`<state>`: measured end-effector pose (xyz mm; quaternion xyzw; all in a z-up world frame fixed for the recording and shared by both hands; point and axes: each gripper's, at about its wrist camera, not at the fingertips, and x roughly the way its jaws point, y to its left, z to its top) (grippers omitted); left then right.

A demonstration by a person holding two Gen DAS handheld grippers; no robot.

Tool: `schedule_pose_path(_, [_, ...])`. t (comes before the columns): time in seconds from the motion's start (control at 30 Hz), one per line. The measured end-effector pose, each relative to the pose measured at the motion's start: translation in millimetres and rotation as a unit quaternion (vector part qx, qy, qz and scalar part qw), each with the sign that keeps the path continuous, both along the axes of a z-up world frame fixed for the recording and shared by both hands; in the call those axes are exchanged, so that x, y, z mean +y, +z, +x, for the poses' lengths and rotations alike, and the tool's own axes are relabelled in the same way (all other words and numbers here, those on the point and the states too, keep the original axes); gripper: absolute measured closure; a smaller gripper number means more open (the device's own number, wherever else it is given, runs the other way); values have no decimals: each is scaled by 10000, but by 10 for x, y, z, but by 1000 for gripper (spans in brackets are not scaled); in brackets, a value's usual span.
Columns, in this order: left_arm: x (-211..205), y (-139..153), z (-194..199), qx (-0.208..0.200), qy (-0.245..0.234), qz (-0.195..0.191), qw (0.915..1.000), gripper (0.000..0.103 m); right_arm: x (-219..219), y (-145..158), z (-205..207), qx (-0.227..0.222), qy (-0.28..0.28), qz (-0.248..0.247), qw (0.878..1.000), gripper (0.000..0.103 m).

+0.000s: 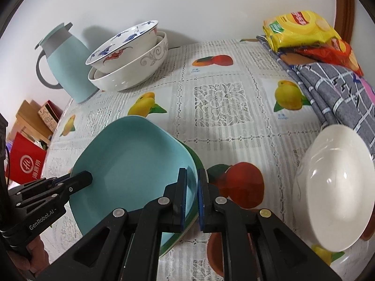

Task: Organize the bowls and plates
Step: 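Carry the light-blue plate and lower it onto the green plate, then open both grippers and withdraw from the plate stack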

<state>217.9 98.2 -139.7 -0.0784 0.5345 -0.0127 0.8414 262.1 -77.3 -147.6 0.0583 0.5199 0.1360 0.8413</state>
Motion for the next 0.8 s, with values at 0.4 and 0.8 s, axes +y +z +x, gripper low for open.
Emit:
schedule_pose_path(0.4, [-111,208,-184,-126,-190,289,9993,71,-77,289,-120,-436,29,231,9988,57])
schedule_pose_path(0.8, [-417,578,-568,-486,-401,277,9976,63,-613,673,-638,-742,-457,57,9962,49])
